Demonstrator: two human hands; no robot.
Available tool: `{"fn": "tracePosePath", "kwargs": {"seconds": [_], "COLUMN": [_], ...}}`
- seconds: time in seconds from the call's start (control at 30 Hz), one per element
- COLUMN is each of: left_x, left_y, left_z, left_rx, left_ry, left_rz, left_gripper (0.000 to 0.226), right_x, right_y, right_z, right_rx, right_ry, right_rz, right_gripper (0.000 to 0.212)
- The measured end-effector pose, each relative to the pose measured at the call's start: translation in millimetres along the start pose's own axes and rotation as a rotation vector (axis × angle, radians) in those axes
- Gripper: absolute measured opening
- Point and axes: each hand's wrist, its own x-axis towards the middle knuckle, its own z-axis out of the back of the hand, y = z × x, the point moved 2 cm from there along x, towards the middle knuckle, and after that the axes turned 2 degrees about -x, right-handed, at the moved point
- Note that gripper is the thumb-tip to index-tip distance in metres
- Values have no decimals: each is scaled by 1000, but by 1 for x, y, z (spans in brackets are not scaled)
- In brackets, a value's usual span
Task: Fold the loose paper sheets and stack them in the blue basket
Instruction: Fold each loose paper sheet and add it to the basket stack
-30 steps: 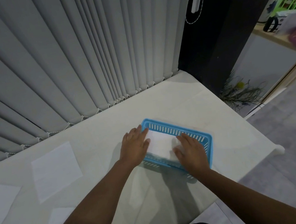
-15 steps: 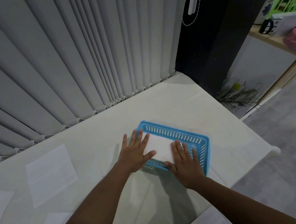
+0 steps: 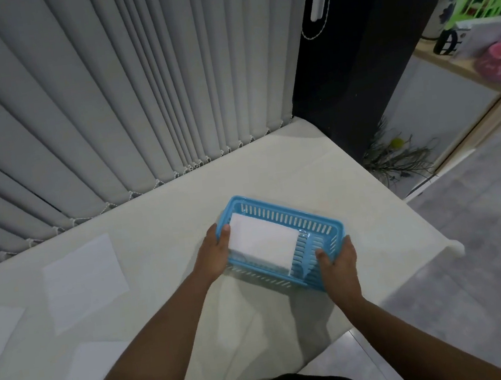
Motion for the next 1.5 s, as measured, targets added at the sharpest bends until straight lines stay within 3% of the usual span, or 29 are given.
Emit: {"fn": "tracePosePath", "kwargs": {"seconds": [0.23, 0.4, 0.57, 0.8, 1.0, 1.27, 1.5], "left_x": [-12, -26, -31, -35, -42, -74, -120], "left_y": [13, 31, 61, 97, 109, 131, 175], "left_z": [12, 48, 89, 124, 130, 139, 186], "left_rx": [-47, -12, 44, 95, 159, 329, 307], "left_ry": [-105, -203, -294, -262, -225, -220, -413], "left_rz": [23, 15, 70, 162, 193, 74, 118], "left_gripper": [50, 49, 52, 54, 60, 59, 49], "right_x": [-4, -26, -64, -109, -128, -142, -174], "right_y": [9, 33, 63, 58, 58, 68, 103], "right_z": [-16, -41, -74, -115, -128, -136, -181], "right_rx": [148, 130, 61, 20, -135, -534, -705], "right_ry": [71, 138, 179, 201, 109, -18, 2], "right_rz": [-14, 47, 127, 100, 137, 303, 721], "right_gripper": [87, 95, 88, 93, 94, 89, 65]}}
